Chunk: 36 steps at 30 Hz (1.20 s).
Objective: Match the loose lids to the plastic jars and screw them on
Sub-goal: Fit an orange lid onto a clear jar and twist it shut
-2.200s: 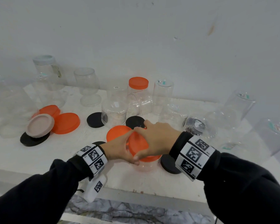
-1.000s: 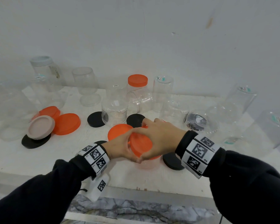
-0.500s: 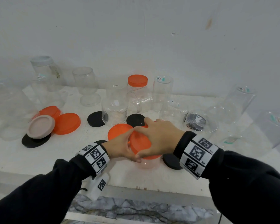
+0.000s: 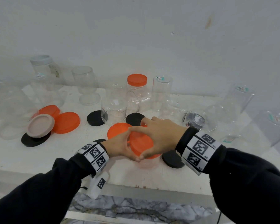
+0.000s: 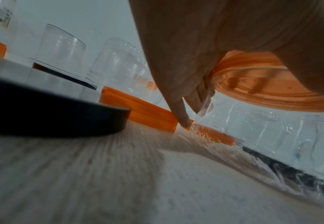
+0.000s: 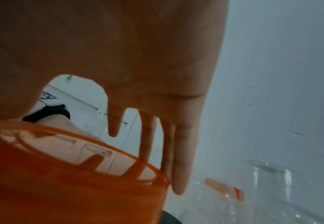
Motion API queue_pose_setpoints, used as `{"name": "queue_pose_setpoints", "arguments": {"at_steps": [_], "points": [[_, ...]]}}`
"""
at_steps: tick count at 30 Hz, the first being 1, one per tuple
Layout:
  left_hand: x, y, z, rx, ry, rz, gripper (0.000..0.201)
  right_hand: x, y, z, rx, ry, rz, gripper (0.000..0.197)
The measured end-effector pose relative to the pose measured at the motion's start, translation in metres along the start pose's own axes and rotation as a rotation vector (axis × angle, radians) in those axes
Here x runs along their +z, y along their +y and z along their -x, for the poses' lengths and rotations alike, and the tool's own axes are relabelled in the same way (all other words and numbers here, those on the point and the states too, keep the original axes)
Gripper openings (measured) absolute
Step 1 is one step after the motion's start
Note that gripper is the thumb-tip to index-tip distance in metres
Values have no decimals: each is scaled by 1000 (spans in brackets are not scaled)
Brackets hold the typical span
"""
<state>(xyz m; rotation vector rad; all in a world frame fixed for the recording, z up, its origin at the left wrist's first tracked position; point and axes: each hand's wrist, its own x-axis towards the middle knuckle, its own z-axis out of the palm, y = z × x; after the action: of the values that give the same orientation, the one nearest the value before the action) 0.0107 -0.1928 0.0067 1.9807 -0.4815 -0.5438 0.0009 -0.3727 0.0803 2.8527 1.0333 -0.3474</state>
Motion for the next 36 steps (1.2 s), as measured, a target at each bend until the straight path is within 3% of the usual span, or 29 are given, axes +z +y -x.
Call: {"name": "queue_pose_setpoints", "arguments": {"at_steps": [3,17,26,32,36], "points": [[2,1,0,24,10,-3,94,2,3,1,-30,-37,-58,88],[1,3,0,45,88,-104,86,12,-7,-2,69,101,-24,81],[1,1,-2,46,90,-172,104,15,-8,-2,109,129,-89,82],[-2,4,0,30,25,-164,103,16,-11,0,122,140,-94,82],[-3,-3,5,51,-35,-3,92,13,-13,4,144,153,-137,82]]}}
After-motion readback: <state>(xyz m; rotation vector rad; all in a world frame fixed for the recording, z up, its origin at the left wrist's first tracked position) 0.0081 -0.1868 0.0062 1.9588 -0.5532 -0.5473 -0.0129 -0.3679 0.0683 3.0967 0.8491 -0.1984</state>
